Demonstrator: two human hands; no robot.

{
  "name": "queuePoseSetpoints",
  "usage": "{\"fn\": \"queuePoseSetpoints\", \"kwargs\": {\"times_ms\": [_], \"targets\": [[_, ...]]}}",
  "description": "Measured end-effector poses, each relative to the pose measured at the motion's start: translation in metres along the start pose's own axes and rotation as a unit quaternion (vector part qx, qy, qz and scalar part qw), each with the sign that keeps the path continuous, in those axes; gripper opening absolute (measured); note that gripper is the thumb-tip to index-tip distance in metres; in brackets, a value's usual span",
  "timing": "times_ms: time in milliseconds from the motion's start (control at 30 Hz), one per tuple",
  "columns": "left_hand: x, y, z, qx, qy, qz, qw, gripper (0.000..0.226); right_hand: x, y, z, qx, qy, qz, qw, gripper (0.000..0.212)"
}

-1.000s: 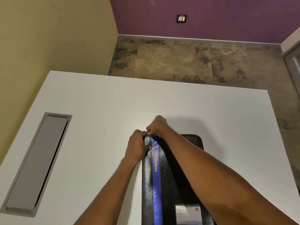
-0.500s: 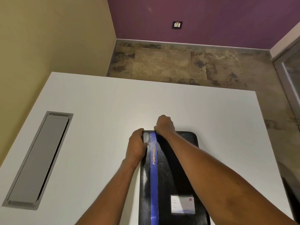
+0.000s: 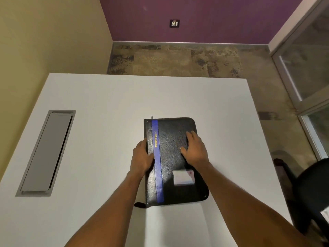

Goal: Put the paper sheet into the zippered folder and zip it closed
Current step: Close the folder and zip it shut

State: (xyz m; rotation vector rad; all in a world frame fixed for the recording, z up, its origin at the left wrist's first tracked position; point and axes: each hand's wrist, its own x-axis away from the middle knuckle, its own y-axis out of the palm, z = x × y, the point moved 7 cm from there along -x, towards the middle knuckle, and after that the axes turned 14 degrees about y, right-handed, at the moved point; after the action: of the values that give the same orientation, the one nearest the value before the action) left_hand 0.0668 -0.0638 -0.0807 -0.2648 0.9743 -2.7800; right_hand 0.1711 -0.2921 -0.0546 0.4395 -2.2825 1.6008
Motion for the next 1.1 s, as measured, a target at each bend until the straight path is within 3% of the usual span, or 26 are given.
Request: {"fn": "queuePoseSetpoints", "kwargs": {"times_ms": [100,267,500,633,800,1100], "targets": [[0.024,0.006,-0.01,-0.008,-0.029,0.002,1.0,0.064,0.025,0.004,0.024,-0.007,0.027,0.008,1.0,0.079],[0.063,0.014,-0.018,-0.032,-0.098,-0.005,0.995,0.033,0.058,0.016,0.06,-0.028,0.079,0.014,0.996,0.074],[0.087,0.036,-0.049,0.048,-0.166,0.017,0.985,0.037,0.067,0.041,0.097,-0.11,0.159,-0.02,0.981,0.066],[0.084,0.046,-0.072,0.113,-0.147,0.042,0.982,0.062,0.052,0.046,0.108,-0.145,0.184,-0.02,0.972,0.063],[0.091,0.02,-0.044,0.138,-0.143,0.064,0.978,0.058,0.061,0.044,0.088,-0.169,0.164,0.006,0.972,0.059],[0.081,-0.075,-0.079,0.143,-0.152,0.102,0.973,0.058,0.063,0.056,-0.012,-0.194,0.096,0.011,0.976,0.06]]}}
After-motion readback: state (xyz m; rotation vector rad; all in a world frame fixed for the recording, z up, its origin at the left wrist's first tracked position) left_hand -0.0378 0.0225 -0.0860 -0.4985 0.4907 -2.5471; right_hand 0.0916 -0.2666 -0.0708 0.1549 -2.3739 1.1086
